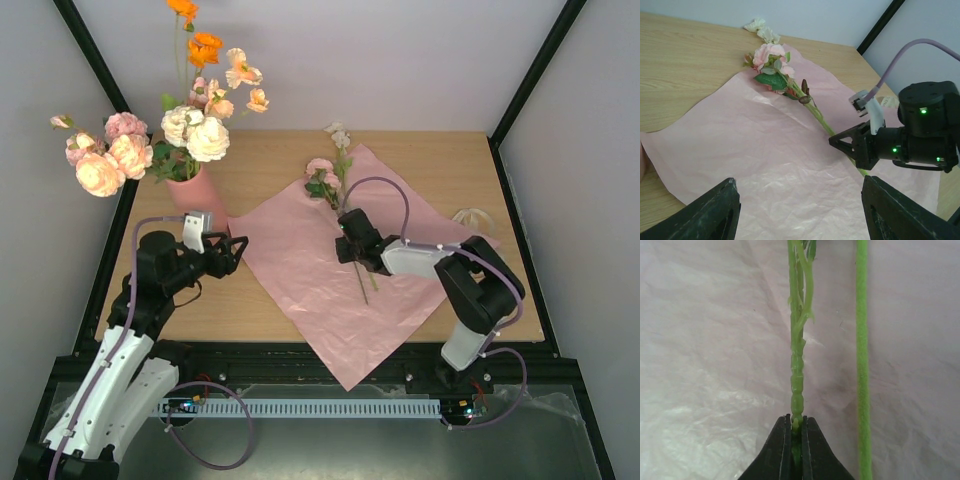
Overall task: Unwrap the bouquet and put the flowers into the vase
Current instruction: Pick up the fake flower from the wrapping paper.
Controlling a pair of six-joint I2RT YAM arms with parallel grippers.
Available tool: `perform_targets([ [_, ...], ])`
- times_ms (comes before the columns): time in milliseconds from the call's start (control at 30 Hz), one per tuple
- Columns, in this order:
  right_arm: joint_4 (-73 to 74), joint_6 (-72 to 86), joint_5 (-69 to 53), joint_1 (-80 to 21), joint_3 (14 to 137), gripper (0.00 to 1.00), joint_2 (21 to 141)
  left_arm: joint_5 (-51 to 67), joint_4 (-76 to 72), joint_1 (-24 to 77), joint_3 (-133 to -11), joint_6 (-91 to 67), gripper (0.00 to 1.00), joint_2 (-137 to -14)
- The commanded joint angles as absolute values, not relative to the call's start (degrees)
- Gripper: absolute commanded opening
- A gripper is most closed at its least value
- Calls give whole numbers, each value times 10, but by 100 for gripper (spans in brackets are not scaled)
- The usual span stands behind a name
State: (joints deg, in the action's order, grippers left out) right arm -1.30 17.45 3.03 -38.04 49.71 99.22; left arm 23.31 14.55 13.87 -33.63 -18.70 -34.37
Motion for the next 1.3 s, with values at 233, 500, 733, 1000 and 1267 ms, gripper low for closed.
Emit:
perform_targets([
  [233,-148,228,10,-382,393,1,839,176,179,141,-366,-183,99,-330],
  [500,-228,251,0,-397,313,1,702,199,147,141,-355,-203,99,-294],
  [733,-289,246,-28,-426,267,1,591,219,117,141,-356,-282,100,-283],
  [1000,-382,193,-67,-458,222,1,491,286,72,141,-374,-323,93,-260],
  [1267,-452,182,-119,-510,202,1,474,362,46,141,-362,-354,92,-226],
])
